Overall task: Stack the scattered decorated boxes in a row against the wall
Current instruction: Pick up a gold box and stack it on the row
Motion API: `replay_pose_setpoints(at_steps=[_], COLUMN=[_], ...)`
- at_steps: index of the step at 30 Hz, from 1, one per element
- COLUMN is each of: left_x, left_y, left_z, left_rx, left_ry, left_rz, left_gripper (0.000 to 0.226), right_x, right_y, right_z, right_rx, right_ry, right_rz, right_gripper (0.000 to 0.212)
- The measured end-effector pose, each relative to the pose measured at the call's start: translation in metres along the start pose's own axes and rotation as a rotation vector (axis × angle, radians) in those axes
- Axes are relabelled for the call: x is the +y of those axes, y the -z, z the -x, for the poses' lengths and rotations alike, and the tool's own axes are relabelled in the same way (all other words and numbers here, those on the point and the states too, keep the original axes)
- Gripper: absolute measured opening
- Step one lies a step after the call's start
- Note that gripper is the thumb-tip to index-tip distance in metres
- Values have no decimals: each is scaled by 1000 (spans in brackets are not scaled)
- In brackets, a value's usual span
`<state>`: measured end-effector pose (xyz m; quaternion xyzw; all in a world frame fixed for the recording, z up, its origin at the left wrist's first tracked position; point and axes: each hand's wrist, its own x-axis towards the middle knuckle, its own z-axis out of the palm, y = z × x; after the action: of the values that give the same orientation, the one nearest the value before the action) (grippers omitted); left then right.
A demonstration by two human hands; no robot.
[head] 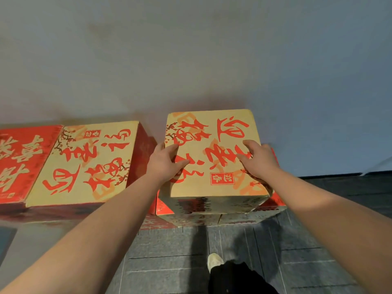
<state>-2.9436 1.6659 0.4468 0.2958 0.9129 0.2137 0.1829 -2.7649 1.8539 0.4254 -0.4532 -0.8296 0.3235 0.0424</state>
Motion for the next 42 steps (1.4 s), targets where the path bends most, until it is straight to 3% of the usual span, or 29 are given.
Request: replay_pose_setpoints(at_steps=[18, 42], left_x=[-17, -61], left_y=[-19, 8], left_z=[-23, -19], left_rx=[-28, 1], left_ry=[65, 168], left_rz=[-22, -206], left_gripper=[68, 67], right_x=[8, -45], right_y=[-28, -58], right_z=[-21, -23], right_rx=[-49, -107], right_ry=[10, 66], right_rz=[-49, -66], right_gripper=[53, 53])
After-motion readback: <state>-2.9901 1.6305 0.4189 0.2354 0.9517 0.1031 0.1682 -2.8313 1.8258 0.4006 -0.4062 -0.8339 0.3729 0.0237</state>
